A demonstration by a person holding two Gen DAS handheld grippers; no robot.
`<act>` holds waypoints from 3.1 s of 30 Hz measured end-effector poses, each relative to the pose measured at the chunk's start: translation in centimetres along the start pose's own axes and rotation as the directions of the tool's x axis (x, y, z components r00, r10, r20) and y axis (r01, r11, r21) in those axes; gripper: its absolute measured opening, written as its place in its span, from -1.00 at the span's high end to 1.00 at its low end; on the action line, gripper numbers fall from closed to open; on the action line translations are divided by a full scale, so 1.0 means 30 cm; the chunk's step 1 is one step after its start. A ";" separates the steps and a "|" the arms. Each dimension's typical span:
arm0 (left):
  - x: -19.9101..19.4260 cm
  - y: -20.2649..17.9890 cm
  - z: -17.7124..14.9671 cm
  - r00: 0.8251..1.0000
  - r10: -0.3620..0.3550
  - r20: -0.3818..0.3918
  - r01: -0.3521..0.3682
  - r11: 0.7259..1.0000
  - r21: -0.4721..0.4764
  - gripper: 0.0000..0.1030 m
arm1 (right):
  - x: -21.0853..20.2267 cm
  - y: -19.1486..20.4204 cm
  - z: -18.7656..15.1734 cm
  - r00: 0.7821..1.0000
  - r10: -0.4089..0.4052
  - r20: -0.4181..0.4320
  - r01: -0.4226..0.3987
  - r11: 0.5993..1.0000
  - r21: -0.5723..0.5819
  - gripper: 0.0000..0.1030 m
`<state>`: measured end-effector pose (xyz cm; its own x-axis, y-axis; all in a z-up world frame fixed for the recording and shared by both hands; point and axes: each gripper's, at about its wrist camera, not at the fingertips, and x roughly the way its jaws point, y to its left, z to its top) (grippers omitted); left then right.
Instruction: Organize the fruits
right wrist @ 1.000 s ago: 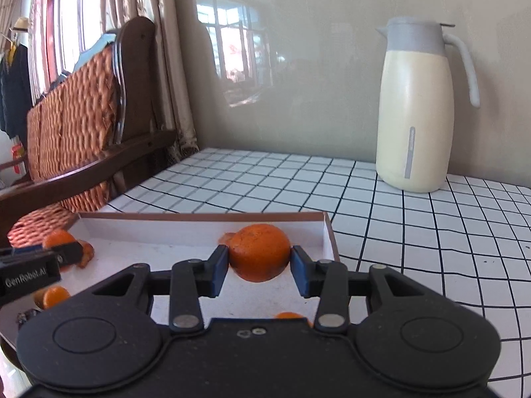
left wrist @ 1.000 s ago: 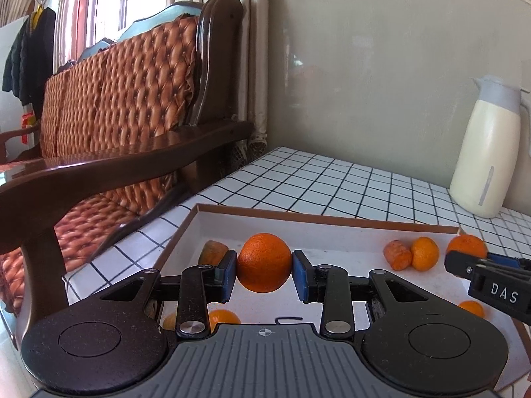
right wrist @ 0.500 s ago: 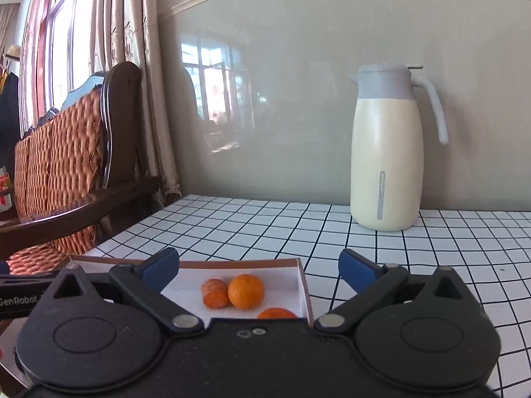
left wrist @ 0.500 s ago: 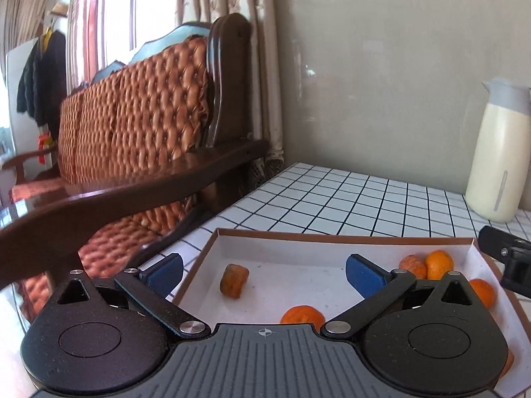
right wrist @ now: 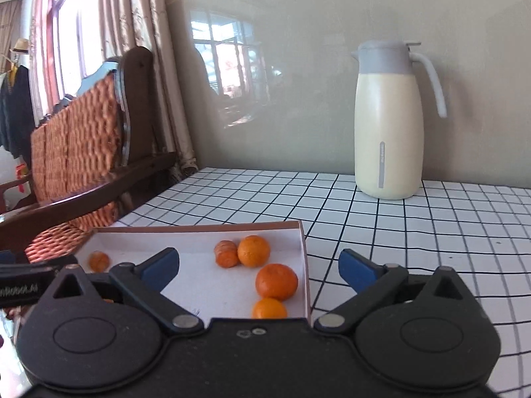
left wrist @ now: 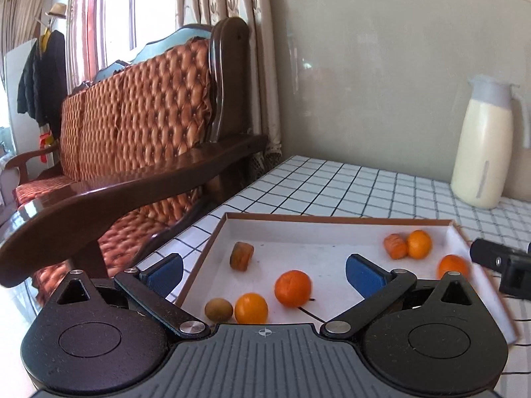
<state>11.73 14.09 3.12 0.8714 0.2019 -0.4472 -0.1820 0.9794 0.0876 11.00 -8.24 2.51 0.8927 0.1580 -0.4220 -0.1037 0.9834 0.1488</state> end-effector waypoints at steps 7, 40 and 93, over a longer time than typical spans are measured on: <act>-0.319 0.016 0.042 0.997 -0.031 0.072 0.031 1.000 0.004 -1.00 | -0.327 -0.021 0.026 0.997 0.012 0.076 -0.012 1.000 -0.002 -0.88; -0.857 0.069 -0.152 0.995 -0.064 0.077 0.060 0.997 0.054 -1.00 | -0.825 0.090 -0.091 0.992 -0.039 0.122 0.050 0.995 -0.085 -0.88; -0.825 0.149 -0.155 0.994 -0.058 0.093 0.058 0.998 -0.008 -1.00 | -0.811 0.130 -0.091 0.993 0.018 0.121 -0.006 0.995 -0.100 -0.88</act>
<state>-12.77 13.43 10.43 0.9190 0.1449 -0.3666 -0.1342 0.9895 0.0545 -12.31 -8.01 10.91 0.9372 0.1635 -0.3081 -0.1521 0.9865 0.0605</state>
